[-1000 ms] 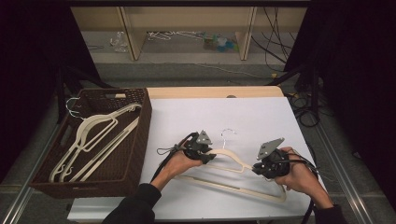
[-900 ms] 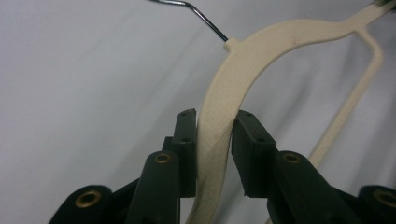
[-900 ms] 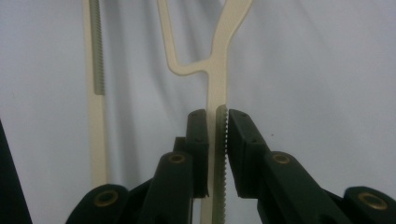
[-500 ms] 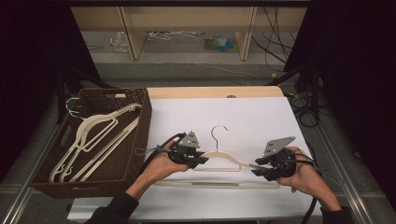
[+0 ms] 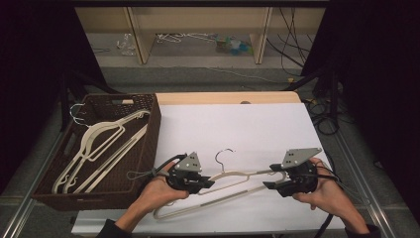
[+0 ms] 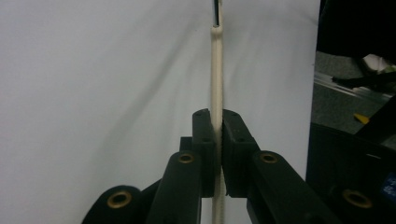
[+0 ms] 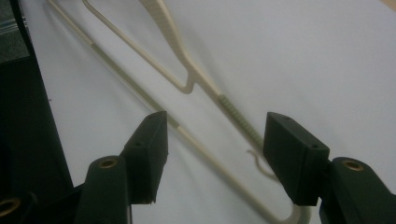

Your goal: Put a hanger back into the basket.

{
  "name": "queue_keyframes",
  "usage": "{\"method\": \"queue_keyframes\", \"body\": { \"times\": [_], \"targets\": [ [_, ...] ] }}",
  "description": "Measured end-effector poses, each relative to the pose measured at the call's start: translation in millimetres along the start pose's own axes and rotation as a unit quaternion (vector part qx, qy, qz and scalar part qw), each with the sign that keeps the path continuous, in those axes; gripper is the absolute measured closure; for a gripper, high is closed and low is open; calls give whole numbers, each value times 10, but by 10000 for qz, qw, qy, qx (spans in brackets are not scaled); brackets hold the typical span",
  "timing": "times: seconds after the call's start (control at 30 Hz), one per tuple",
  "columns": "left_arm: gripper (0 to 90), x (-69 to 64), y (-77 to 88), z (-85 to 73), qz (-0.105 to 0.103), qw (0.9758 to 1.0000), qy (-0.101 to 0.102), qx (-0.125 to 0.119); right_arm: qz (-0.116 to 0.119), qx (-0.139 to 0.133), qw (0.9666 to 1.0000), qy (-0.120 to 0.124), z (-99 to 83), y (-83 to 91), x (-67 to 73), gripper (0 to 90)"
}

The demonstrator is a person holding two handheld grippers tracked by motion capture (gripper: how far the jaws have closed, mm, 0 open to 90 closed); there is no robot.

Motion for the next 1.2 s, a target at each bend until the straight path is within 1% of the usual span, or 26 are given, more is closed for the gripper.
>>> {"method": "queue_keyframes", "body": {
  "times": [0.07, 0.1, 0.13, 0.17, 0.27, 0.3, 0.33, 0.4, 0.47, 0.5, 0.57, 0.63, 0.67, 0.7, 0.73, 0.77, 0.83, 0.87, 0.9, 0.93, 1.0, 1.03, 1.07, 1.13, 1.17, 1.2],
  "targets": [
    [858, 26, 10, 8, 16, 9999, 137, -56, 59, 40, 10000, -13, -8, 20, 26, 405],
    [859, 58, 25, 9, 83, 9998, 173, -53, 48, -15, 10000, -43, -4, 25, 39, 403],
    [860, 80, 34, 18, 121, 9995, 259, -97, 32, -73, 10000, -1, 3, 24, 39, 402],
    [860, 111, 48, 20, 180, 9993, 294, -109, 58, -13, 10000, -32, -8, 44, 53, 402],
    [861, 189, 101, 33, 305, 9982, 487, -174, 84, -41, 10000, -17, -10, 43, 69, 403],
    [861, 215, 123, 41, 350, 9979, 514, -200, 42, -97, 9999, -5, -8, 30, 68, 402],
    [861, 252, 153, 54, 434, 9972, 560, -244, 58, -38, 10000, -39, -18, 32, 71, 402],
    [861, 297, 206, 79, 459, 9965, 617, -329, 35, -75, 10000, -37, -21, 14, 76, 403],
    [861, 339, 282, 124, 524, 9951, 700, -465, 46, -81, 9999, -42, -25, 4, 80, 401],
    [861, 357, 328, 151, 551, 9944, 738, -523, 93, -5, 10000, -15, -34, 11, 83, 399],
    [861, 390, 422, 213, 584, 9921, 880, -675, 82, -80, 9999, -46, -35, -17, 99, 397],
    [861, 421, 529, 272, 569, 9904, 973, -804, 102, -56, 9999, -19, -45, -30, 105, 397],
    [861, 443, 592, 300, 607, 9897, 995, -836, 124, -34, 9999, -30, -53, -36, 113, 397],
    [861, 460, 653, 337, 603, 9882, 1047, -946, 190, 19, 9998, -36, -63, -37, 123, 397],
    [861, 480, 724, 370, 608, 9869, 1088, -1029, 143, -21, 9999, -41, -65, -50, 123, 397],
    [861, 502, 800, 405, 631, 9850, 1138, -1133, 188, 48, 9998, -25, -77, -49, 126, 397],
    [860, 540, 955, 469, 676, 9817, 1203, -1311, 168, 12, 9998, -42, -87, -74, 128, 397],
    [860, 568, 1050, 503, 713, 9796, 1239, -1415, 218, 64, 9997, -55, -99, -75, 134, 396],
    [861, 617, 1188, 544, 756, 9766, 1289, -1548, 204, 27, 9998, -61, -104, -94, 135, 396],
    [861, 648, 1255, 559, 809, 9752, 1310, -1593, 205, 55, 9997, -83, -120, -108, 137, 395],
    [861, 740, 1428, 573, 905, 9736, 1325, -1621, 221, 71, 9997, -101, -135, -127, 142, 394],
    [861, 794, 1514, 578, 979, 9720, 1368, -1642, 261, 125, 9995, -100, -145, -126, 145, 393],
    [861, 852, 1601, 580, 1065, 9702, 1399, -1669, 240, 69, 9996, -121, -145, -141, 149, 390],
    [861, 969, 1767, 572, 1298, 9673, 1385, -1685, 296, 92, 9994, -169, -154, -146, 161, 380],
    [861, 1034, 1845, 562, 1411, 9660, 1354, -1690, 293, 100, 9994, -126, -157, -149, 153, 372],
    [861, 1104, 1917, 543, 1521, 9640, 1376, -1690, 238, 38, 9996, -132, -153, -162, 147, 361]
  ]
}}
Point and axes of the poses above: each handheld gripper's, and its own axes: y roughly backward along the jaws, z roughly out of its top, x roughly to its left, the point moved 8 cm from there along -y, roughly forward along the jaws, and after that the axes turned 13 degrees about z, right-handed, at the moved point
